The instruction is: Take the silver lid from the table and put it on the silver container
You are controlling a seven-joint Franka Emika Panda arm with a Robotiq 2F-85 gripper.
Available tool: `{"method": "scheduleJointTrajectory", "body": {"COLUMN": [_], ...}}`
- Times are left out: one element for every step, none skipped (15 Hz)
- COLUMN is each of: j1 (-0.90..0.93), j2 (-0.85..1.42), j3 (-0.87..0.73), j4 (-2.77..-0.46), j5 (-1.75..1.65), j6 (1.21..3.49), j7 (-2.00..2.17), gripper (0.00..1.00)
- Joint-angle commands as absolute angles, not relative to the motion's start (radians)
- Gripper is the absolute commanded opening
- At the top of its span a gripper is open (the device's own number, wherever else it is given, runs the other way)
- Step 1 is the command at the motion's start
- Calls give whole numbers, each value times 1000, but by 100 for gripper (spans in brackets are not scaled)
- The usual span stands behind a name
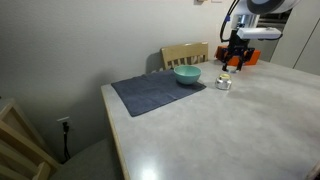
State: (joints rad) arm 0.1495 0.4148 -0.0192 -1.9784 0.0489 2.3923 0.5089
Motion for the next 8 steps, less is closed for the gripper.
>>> {"method": "scheduleJointTrajectory", "body": {"j1": [150, 149, 146, 142, 139, 136, 134, 132], "j2": [436, 435, 434, 436, 437, 442, 444, 446], "j3": [-34, -35, -35, -35, -35, -39, -41, -43], "j4": [-1955, -1952, -1948, -1941, -1933, -1921, -1912, -1902], "j5": [42, 44, 47, 50, 52, 51, 51, 54], "j6": [2400, 2398, 2397, 2395, 2390, 2388, 2387, 2382], "j7": [516, 515, 509, 499, 495, 492, 491, 494], "gripper": [44, 44, 44, 44, 44, 44, 44, 44]}}
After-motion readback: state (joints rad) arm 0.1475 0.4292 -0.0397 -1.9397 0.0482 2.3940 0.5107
